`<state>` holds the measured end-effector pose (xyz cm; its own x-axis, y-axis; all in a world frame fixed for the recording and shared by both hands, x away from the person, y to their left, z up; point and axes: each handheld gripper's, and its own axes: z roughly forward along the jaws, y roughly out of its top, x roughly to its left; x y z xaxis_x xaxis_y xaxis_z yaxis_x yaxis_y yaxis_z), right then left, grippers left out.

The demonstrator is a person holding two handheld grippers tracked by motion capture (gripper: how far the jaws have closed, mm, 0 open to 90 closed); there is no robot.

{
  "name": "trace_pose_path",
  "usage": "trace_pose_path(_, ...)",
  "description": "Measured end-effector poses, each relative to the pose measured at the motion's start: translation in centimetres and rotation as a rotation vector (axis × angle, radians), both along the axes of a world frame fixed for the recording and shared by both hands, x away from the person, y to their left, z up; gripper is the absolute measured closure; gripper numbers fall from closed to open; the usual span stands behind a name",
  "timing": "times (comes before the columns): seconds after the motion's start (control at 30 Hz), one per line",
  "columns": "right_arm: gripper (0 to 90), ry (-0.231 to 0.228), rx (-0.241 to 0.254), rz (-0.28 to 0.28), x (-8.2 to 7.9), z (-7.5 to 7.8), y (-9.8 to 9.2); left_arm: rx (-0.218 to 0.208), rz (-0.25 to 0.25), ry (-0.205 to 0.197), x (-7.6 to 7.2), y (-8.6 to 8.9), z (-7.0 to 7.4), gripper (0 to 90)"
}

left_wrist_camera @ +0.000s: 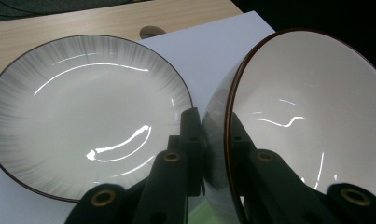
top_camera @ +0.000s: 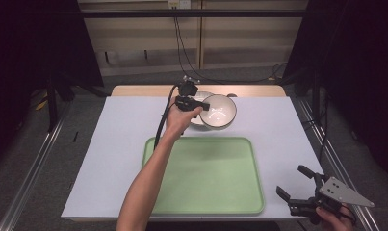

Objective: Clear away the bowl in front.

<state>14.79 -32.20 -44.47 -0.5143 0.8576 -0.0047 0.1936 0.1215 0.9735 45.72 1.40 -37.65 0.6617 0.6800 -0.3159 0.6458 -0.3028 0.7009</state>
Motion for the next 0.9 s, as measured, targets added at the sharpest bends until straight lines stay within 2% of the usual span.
trace_pose_path(0.13, 0.0, -0.002, 0.004, -0.004, 0.0, 0.0, 0.0, 0.004, -0.013, -0.004, -0.5, -0.4, 0.0, 82.3)
trace_pose_path(0.3, 0.0, -0.001, -0.002, -0.004, 0.0, 0.0, 0.0, -0.01, -0.021, 0.0, -1.1, -0.8, 0.0, 82.4)
trace_pose_path(0.43, 0.0, -0.001, 0.003, -0.007, 0.1, 0.0, 0.0, 0.002, -0.043, 0.0, -1.6, -1.0, 0.1, 82.3)
trace_pose_path(0.57, 0.0, 0.0, 0.001, -0.005, 0.1, 0.0, 0.0, -0.033, -0.046, 0.009, -1.9, -1.2, 0.1, 82.4)
trace_pose_path(0.63, 0.0, 0.0, 0.001, -0.003, 0.1, 0.0, 0.1, -0.01, -0.051, 0.006, -2.1, -1.5, 0.1, 82.3)
trace_pose_path(0.7, 0.0, 0.0, 0.001, -0.005, 0.1, 0.0, 0.1, -0.007, -0.055, 0.014, -2.2, -1.7, 0.0, 82.3)
trace_pose_path(0.83, 0.0, 0.001, 0.001, 0.0, 0.1, 0.0, 0.1, -0.034, -0.075, 0.032, -2.6, -2.5, -0.3, 82.3)
trace_pose_path(0.9, 0.0, 0.005, 0.006, 0.001, 0.1, 0.0, 0.2, -0.027, -0.076, 0.034, -2.7, -2.7, -0.4, 82.3)
